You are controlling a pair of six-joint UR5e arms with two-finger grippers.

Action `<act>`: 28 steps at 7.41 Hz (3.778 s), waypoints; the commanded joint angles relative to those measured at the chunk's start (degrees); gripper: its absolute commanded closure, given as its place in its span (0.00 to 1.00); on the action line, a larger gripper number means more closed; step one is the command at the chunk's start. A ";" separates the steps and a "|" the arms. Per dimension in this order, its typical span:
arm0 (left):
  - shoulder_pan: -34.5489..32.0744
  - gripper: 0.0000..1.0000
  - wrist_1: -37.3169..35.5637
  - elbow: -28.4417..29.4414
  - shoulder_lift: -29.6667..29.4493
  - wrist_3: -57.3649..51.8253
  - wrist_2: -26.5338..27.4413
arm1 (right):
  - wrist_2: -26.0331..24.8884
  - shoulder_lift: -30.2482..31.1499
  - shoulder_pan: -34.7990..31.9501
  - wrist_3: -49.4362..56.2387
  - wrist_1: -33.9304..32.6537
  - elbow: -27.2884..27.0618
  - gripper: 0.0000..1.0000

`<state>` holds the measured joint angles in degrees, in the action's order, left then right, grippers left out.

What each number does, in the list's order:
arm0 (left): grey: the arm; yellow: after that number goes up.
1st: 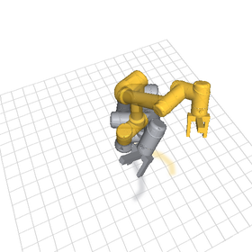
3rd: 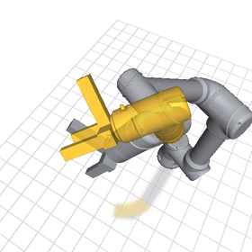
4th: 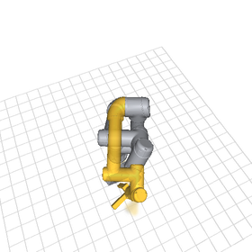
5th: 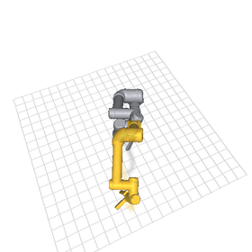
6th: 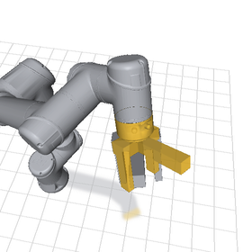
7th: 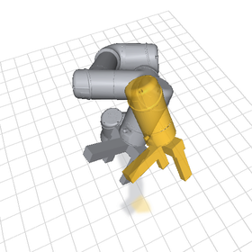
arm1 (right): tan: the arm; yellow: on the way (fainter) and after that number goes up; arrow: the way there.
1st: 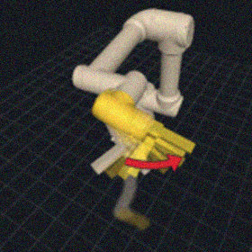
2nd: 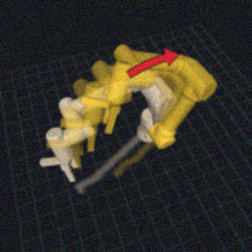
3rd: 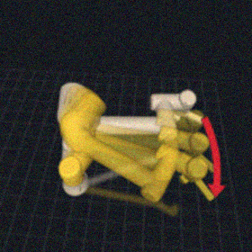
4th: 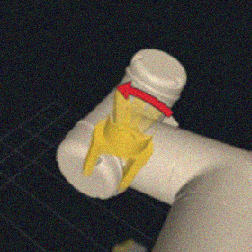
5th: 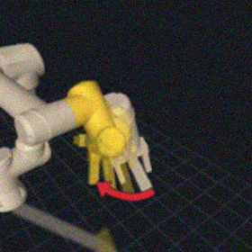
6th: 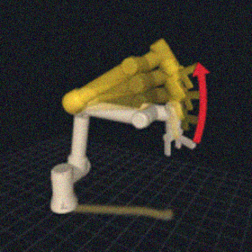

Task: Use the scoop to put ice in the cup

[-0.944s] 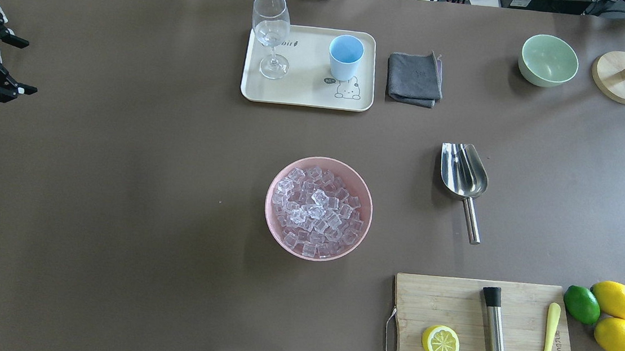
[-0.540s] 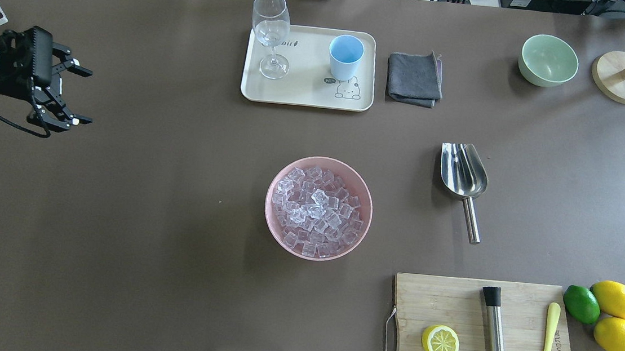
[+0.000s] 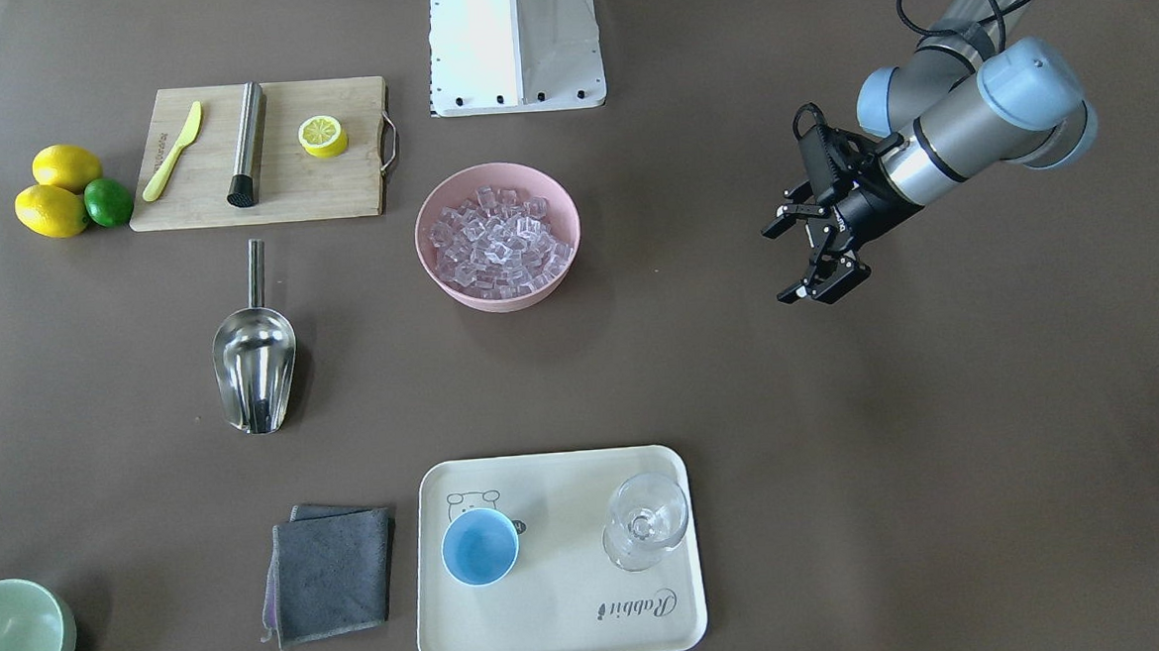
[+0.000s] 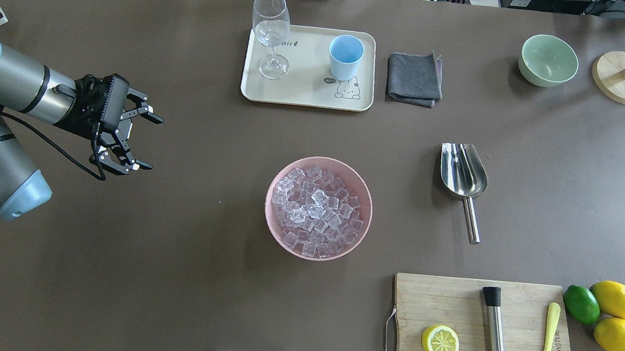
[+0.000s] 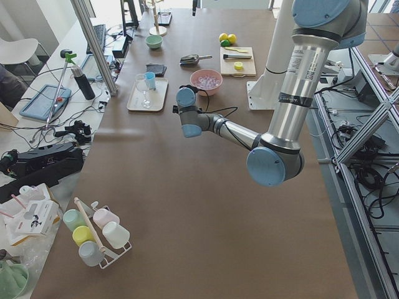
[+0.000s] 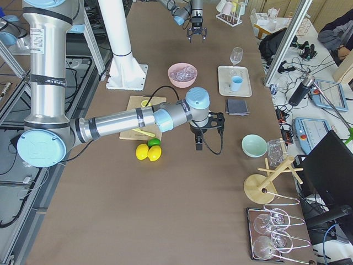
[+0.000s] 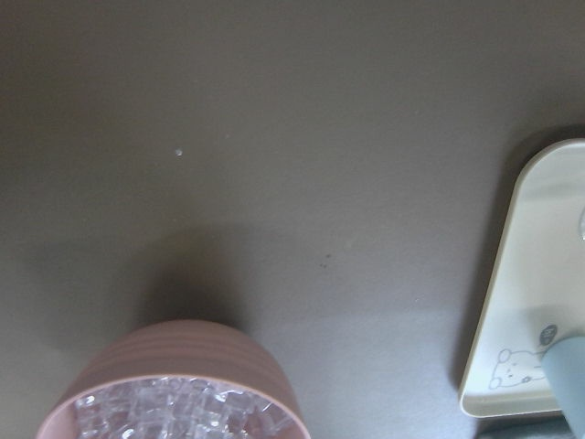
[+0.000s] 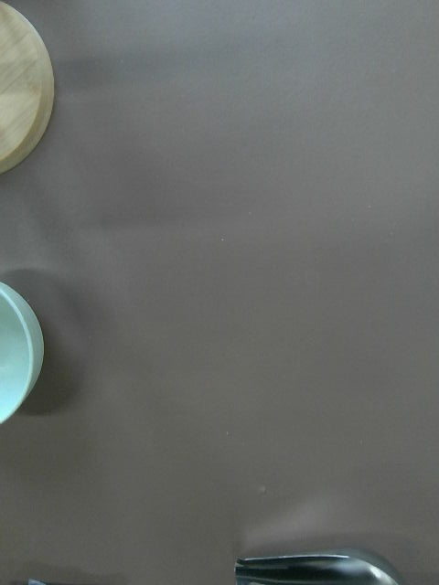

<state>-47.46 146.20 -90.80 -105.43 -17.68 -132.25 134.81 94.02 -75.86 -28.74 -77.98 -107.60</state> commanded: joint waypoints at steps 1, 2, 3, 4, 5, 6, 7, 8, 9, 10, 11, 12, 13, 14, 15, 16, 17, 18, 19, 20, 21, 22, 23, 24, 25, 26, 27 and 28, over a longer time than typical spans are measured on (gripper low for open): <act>1.58 0.02 0.22 -0.17 -1.35 0.02 -5.13 | -1.82 -1.29 5.26 -8.84 0.11 -3.31 0.00; 3.59 0.02 1.00 0.01 -2.06 0.10 -4.17 | -2.79 -1.47 7.02 -9.40 0.11 -4.10 0.00; 4.39 0.02 0.92 0.10 -2.24 0.45 -2.86 | -2.98 -1.91 8.95 -13.14 0.11 -4.90 0.00; 4.74 0.02 0.92 0.18 -1.98 0.54 -2.84 | -6.46 -2.87 12.63 -19.36 0.11 -6.47 0.00; 4.75 0.02 1.01 0.01 -1.89 0.54 -2.84 | -11.28 -4.27 17.36 -24.47 0.11 -7.27 0.00; 4.84 0.02 1.01 0.01 -2.06 0.54 -2.93 | -12.11 -5.94 19.93 -28.17 0.11 -7.19 0.00; 5.36 0.02 1.01 0.18 -1.80 0.54 -2.84 | -14.99 -7.61 23.61 -32.74 0.11 -7.28 0.00; 5.62 0.02 1.01 0.18 -1.80 0.46 -2.58 | -18.50 -9.19 27.22 -37.13 0.11 -7.28 0.00; 5.71 0.02 1.27 0.10 -2.32 0.63 -1.10 | -21.67 -9.38 30.04 -39.26 0.20 -7.28 0.00; 6.32 0.02 1.19 0.27 -2.93 0.72 -0.13 | -25.18 -9.38 33.28 -41.20 0.29 -7.36 0.00; 9.29 0.02 1.19 0.27 -2.94 0.81 3.97 | -27.56 -9.30 35.84 -42.96 0.64 -7.97 0.00; 12.45 0.02 1.27 0.27 -3.81 3.76 8.10 | -29.15 -8.69 37.35 -42.46 0.81 -8.07 0.01; 14.66 0.02 1.19 0.27 -4.43 6.40 11.28 | -29.43 -8.25 38.49 -42.36 1.51 -8.07 0.00; 14.94 0.02 0.84 0.71 -5.65 6.95 11.92 | -29.52 -7.63 39.37 -41.58 2.30 -8.07 0.00; 14.94 0.02 0.49 3.06 -8.10 6.96 11.84 | -30.65 -7.02 40.08 -40.61 2.40 -8.07 0.00; 15.03 0.02 0.22 5.09 -9.87 6.96 11.31 | -33.79 -6.49 42.26 -40.60 3.09 -7.98 0.00; 15.03 0.02 -0.56 5.45 -10.67 6.96 11.22 | -34.70 -5.61 43.15 -40.69 3.88 -7.98 0.00; 15.03 0.02 -3.44 5.63 -12.76 7.05 11.13 | -36.10 -4.65 44.29 -40.69 5.20 -7.81 0.01; 15.03 0.02 -4.60 5.63 -13.83 9.83 10.61 | -36.55 -4.46 45.00 -40.69 5.56 -7.72 0.01; 14.94 0.02 -4.61 5.63 -13.84 10.38 9.39 | -37.42 -4.38 45.88 -40.78 5.56 -7.72 0.02; 14.94 0.02 -4.61 5.63 -13.84 10.30 9.29 | -37.78 -4.37 46.15 -40.78 5.56 -7.72 0.07; 15.03 0.02 -4.61 5.63 -13.75 10.30 9.20 | -38.48 -4.37 46.76 -40.69 5.56 -7.63 0.11; 15.03 0.02 -4.61 5.63 -13.84 10.39 9.29 | -38.92 -4.37 47.20 -40.52 5.56 -7.45 0.14; 15.12 0.02 -4.53 5.63 -13.93 10.39 9.29 | -39.27 -4.46 47.99 -40.52 5.56 -7.28 0.16; 15.55 0.02 -4.44 5.63 -13.93 10.47 9.29 | -39.80 -4.46 48.34 -40.26 5.56 -7.10 0.21; 15.73 0.02 -4.35 5.63 -13.84 10.47 9.29 | -39.80 -4.55 48.43 -39.82 5.65 -6.75 0.28; 15.82 0.02 -4.35 5.63 -13.84 10.56 9.37 | -39.80 -4.81 48.43 -39.81 5.65 -6.75 0.32; 16.00 0.02 -4.35 5.63 -13.93 10.56 9.64 | -39.89 -4.81 48.61 -39.81 5.56 -6.57 0.37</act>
<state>-31.75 141.83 -85.17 -119.30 -7.17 -122.90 95.06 89.36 -27.48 -68.67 -72.36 -114.43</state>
